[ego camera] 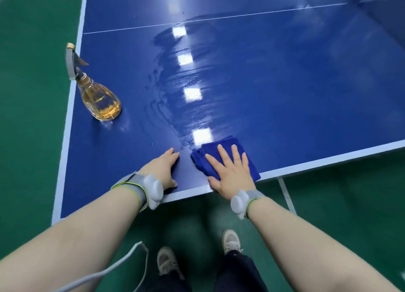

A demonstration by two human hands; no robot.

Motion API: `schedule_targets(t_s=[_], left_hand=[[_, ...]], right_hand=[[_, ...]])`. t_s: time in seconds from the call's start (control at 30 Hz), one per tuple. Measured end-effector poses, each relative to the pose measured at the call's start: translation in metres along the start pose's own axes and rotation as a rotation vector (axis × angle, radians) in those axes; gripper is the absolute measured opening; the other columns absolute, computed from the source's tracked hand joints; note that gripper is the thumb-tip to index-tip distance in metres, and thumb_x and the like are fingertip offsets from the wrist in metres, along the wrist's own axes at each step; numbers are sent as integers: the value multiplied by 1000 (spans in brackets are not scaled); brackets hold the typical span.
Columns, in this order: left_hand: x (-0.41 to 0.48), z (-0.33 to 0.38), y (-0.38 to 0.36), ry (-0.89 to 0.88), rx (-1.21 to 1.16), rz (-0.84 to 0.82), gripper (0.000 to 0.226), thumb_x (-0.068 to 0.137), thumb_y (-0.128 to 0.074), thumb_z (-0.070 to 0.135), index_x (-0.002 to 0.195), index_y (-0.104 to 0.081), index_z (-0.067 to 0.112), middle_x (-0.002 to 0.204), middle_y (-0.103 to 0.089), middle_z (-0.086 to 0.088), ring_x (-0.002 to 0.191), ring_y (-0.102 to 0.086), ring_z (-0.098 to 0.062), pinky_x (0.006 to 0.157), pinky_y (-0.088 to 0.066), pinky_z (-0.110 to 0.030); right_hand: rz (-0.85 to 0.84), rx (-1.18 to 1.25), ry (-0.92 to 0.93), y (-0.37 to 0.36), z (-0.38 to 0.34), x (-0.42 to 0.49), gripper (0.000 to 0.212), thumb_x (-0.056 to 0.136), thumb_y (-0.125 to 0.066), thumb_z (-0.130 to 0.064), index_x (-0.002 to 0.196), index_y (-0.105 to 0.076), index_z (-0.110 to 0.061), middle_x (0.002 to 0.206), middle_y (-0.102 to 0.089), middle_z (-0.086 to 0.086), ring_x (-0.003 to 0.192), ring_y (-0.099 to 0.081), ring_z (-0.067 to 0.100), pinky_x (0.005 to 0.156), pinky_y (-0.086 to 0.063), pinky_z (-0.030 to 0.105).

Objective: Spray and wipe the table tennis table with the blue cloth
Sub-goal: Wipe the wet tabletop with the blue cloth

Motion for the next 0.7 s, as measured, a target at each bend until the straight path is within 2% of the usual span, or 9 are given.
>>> schedule_targets(t_s=[0.07,0.2,0.33,0.47,0.7], left_hand=[[-2,-28,3,5,21,21,94,79,-72,28,153,-13,25,160,2,8,143,-26,-19,108,-35,-33],[-8,-87,14,83,101,61,93,78,-74,33,151,-18,19,159,-4,-3,145,-11,-24,111,-33,-40],[-14,-140,18,168,136,55,92,76,-75,37,148,-20,21,156,-7,-2,143,-13,-26,106,-37,-43],[-20,-167,16,213,143,34,97,75,-76,36,150,-15,24,158,-3,0,145,-8,-27,107,-36,-45],[-40,-223,12,335,115,11,101,75,-78,32,150,-10,33,159,4,4,146,-6,-32,104,-35,-52]], right_hand=[[33,9,-161,6,33,1,70,93,-44,-56,153,-9,-47,165,5,-4,149,10,37,118,4,54],[13,50,-487,10,87,-1,69,96,-36,-57,154,-2,-43,164,9,-2,149,9,38,119,-1,55],[13,115,-585,7,59,4,68,98,-32,-58,155,1,-41,164,12,3,147,13,42,118,1,58],[30,102,-476,3,-8,12,70,97,-35,-55,155,2,-39,164,14,5,146,15,45,117,3,60],[-59,43,51,-26,-214,12,74,90,-36,-54,155,-3,-40,163,17,7,143,23,47,111,18,59]])
Point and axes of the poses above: each hand's wrist, its own x-axis towards the middle knuckle, its own y-axis out of the back of the hand, z = x × y, the point moved 9 cm from there along x, towards the middle knuckle
